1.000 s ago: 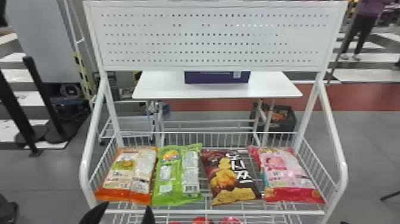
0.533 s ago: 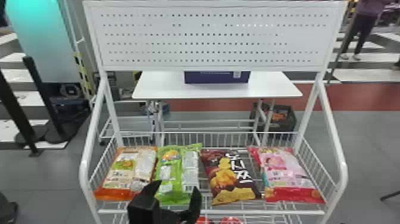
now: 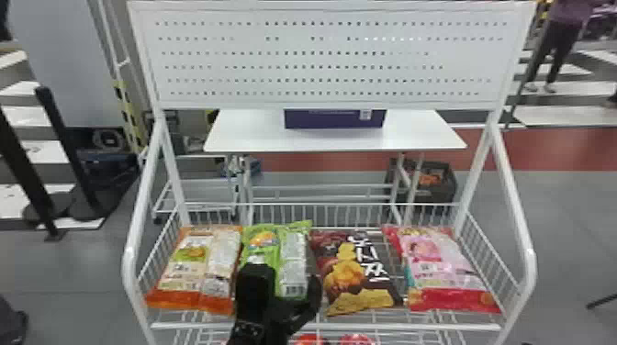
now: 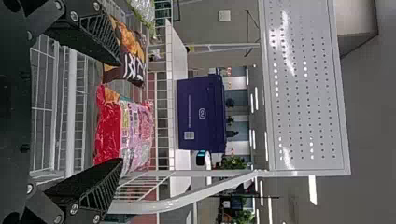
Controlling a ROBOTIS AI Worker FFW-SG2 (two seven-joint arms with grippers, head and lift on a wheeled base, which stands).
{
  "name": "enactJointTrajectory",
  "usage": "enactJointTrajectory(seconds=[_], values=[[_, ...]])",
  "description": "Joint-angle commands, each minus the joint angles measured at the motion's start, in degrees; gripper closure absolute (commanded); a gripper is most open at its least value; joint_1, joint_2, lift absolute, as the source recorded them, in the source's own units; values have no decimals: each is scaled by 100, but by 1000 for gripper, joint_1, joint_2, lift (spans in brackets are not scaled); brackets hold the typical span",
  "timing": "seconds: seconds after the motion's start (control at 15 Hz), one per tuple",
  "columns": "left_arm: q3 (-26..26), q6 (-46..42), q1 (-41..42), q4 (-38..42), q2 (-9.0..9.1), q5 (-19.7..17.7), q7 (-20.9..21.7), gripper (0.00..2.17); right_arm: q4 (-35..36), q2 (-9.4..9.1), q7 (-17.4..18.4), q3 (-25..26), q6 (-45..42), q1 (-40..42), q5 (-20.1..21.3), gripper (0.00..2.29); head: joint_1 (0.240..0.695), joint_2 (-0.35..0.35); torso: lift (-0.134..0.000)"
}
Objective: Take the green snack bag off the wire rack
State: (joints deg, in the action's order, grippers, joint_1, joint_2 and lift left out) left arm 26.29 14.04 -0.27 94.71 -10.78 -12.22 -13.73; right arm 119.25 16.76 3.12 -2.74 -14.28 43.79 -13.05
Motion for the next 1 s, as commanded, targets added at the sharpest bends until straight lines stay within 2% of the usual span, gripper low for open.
enactJointTrajectory(seconds=[0.0, 0.2, 0.33, 0.53, 0.67, 0.73, 0.8, 0.87, 0.93], values=[[-10, 175, -175, -233, 32, -17, 2, 93, -34, 11, -5, 1, 0, -19, -14, 167, 499, 0, 0], [-63, 210, -289, -497, 32, -17, 11, 113, -34, 11, 4, -8, 0, -54, -14, 167, 499, 0, 0], [-107, 227, -298, -532, 23, -35, 11, 235, -34, 11, 4, -8, 0, -63, -22, 167, 499, 0, 0], [-107, 263, -289, -532, -3, -70, 28, 724, -34, 11, 4, 1, 18, -63, -22, 167, 499, 0, 0], [-107, 315, -289, -523, -3, -70, 28, 1288, -25, 20, 4, 1, 0, -54, -31, 167, 499, 0, 0], [-98, 315, -272, -506, -12, -70, 11, 1447, -25, 29, 4, 1, 0, -46, -31, 167, 499, 0, 0], [-89, 315, -237, -471, -30, -70, 11, 1474, -16, 29, 4, 1, 0, -46, -40, 167, 499, 0, 0], [-72, 315, -210, -374, -38, -70, 2, 1656, -7, 29, 4, 1, 0, -37, -31, 167, 499, 0, 0], [-63, 333, -175, -286, -47, -70, 28, 1659, -7, 29, 4, 10, 0, -37, -31, 167, 499, 0, 0]])
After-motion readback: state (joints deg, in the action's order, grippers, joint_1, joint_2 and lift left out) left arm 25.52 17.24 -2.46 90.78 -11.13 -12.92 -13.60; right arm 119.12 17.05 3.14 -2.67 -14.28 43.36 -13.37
